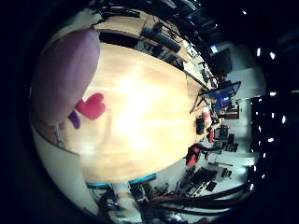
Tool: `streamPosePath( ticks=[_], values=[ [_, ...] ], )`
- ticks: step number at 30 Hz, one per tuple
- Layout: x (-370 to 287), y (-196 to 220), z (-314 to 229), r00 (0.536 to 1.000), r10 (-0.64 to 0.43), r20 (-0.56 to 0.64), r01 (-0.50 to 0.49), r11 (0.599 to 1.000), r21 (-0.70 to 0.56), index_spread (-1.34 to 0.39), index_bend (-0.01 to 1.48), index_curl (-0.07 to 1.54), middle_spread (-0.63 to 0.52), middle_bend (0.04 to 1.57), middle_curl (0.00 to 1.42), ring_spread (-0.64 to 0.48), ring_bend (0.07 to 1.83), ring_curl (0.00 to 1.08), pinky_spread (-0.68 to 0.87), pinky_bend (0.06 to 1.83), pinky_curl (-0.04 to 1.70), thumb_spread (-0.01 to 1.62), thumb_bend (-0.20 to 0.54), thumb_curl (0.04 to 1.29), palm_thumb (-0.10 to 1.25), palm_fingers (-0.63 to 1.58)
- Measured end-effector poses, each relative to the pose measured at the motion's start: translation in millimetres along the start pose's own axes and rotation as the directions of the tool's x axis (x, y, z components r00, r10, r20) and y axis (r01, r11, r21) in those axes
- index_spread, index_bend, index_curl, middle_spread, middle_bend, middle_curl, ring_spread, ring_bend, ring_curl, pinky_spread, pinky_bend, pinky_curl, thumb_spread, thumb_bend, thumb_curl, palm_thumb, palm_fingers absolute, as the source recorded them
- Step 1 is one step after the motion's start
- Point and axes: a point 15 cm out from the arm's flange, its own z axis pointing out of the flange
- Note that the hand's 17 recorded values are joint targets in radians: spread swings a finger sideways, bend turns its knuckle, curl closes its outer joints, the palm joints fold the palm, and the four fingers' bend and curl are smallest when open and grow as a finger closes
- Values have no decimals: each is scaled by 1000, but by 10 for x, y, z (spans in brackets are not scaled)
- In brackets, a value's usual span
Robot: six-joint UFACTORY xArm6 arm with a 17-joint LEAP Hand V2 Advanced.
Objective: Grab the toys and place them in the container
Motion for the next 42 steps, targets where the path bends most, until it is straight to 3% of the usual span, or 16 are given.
streamPosePath(
  ticks=[6,13,25,31,34,35,36,38,40,42],
  values=[
    [-687,46,-152,991,-130,31,129,991,19,-601,183,716,-487,665,742,-360,1188,486,-554,1106,396,1017,-14,514,1169,1147],
    [-1608,232,-149,952,-299,69,299,954,12,-605,180,736,-483,702,751,-356,1191,485,-559,1092,402,1022,-18,511,1127,1161],
    [-2370,346,-165,899,-427,99,426,904,27,-615,186,770,-457,751,753,-345,1199,485,-570,1065,410,1044,-17,503,1085,1170],
    [-2569,383,-117,883,-458,105,458,888,24,-622,219,792,-442,757,746,-340,1187,481,-565,1051,412,1070,-37,470,981,1186],
    [-2595,411,-110,874,-474,105,474,880,20,-623,218,800,-435,754,739,-342,1174,477,-566,1046,414,1102,-78,415,815,1151],
    [-2601,416,-111,874,-475,105,476,879,21,-617,187,794,-438,726,729,-344,1174,477,-568,1060,418,1098,-119,377,681,1099],
    [-2609,414,-113,874,-475,106,476,879,23,-616,170,789,-436,713,725,-345,1168,474,-563,1070,421,1098,-115,365,637,1080],
    [-2610,417,-106,872,-478,103,478,878,22,-603,124,759,-426,658,711,-339,1160,477,-560,1099,436,1061,-124,313,412,959],
    [-2583,413,-100,872,-479,98,480,877,18,-582,114,735,-398,582,695,-324,1139,484,-505,1090,453,1008,-133,281,238,668],
    [-2591,426,-95,868,-487,103,488,873,16,-558,180,723,-320,475,662,-268,1023,470,-328,1047,474,947,-104,265,107,296]
  ],
)
